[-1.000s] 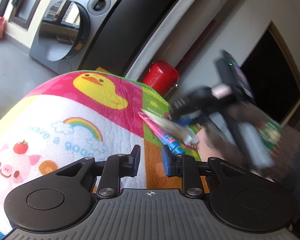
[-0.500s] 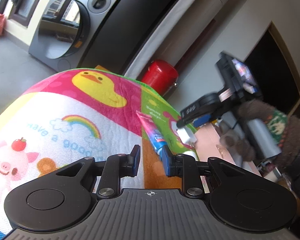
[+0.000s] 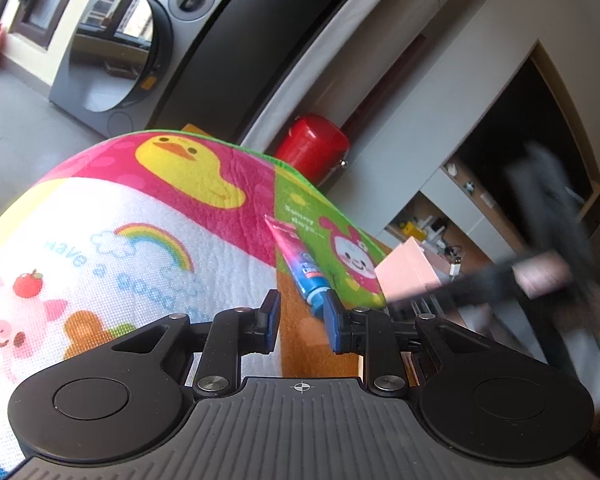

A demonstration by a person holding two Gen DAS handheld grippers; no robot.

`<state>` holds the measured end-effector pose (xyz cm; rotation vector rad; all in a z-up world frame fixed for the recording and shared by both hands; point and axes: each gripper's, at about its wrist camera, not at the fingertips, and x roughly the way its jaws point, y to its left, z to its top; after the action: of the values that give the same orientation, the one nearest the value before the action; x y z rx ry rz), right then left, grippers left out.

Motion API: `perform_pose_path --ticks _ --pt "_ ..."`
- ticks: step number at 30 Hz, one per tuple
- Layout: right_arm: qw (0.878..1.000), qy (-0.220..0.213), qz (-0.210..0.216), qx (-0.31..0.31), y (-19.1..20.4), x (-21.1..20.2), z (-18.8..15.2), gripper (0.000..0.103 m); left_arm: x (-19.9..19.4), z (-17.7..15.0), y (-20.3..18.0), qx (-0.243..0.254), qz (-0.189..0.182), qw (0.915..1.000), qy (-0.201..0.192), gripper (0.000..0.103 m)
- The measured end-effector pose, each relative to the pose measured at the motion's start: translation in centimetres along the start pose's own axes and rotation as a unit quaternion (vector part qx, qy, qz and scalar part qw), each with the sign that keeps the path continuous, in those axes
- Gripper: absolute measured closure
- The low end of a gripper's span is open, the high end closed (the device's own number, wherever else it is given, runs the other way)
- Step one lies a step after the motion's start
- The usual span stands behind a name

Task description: Organize rigid objects

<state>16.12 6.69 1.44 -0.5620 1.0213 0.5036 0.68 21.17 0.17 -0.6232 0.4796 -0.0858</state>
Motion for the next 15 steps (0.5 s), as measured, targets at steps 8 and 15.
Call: perform_pose_path --ticks 8,15 --pt "0.994 -0.052 0.098 -0.022 3.2 -5.2 -8.8 0.072 0.1 -1.0 -1.4 0.021 -0.032 0.9981 0.048 0.077" --pt "0.989 -0.128 0.067 -0.025 3.1 -6.9 -15.8 0.055 -3.5 -4.6 -5.9 0.138 -0.011 0.9866 0.086 0.077"
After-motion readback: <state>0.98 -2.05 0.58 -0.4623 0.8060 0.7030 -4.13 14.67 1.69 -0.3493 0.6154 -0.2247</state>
